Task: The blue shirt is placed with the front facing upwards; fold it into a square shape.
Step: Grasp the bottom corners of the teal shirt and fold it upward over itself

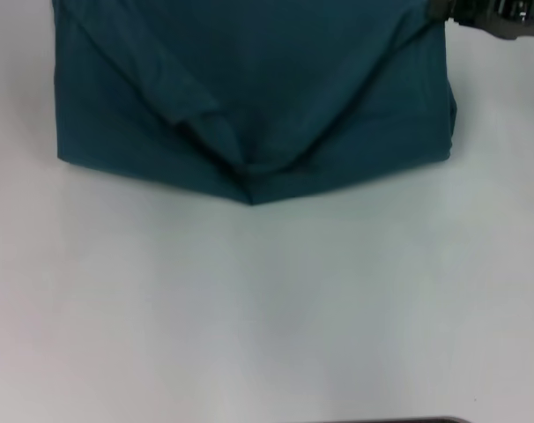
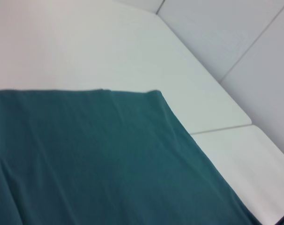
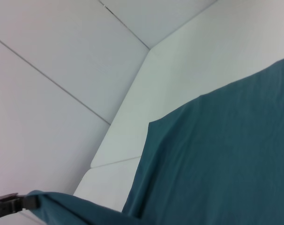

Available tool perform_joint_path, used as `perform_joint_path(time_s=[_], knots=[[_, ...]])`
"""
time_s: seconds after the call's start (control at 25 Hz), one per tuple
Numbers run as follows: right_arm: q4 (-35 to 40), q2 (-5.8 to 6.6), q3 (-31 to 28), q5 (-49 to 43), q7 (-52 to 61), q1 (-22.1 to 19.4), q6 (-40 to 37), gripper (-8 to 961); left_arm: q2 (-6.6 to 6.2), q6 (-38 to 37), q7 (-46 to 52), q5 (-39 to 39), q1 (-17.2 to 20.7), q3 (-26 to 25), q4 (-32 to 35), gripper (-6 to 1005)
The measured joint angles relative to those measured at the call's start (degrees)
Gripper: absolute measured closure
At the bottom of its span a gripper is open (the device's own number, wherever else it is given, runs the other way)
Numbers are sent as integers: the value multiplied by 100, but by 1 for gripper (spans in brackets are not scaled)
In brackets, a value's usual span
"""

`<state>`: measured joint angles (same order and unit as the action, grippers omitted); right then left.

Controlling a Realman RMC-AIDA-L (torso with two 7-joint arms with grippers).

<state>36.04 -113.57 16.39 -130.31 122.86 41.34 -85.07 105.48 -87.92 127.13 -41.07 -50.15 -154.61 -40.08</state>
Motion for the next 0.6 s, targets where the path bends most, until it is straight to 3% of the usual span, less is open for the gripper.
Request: perform_joint_path(time_s=[0.24,0.6], knots=[[-27,69,119,59,43,44,237,936,18,247,23,-37,-9,4,138,971],[-240,-14,372,66,-31,-3,682,936,108,1131,-96,-37,294,42,801,970]])
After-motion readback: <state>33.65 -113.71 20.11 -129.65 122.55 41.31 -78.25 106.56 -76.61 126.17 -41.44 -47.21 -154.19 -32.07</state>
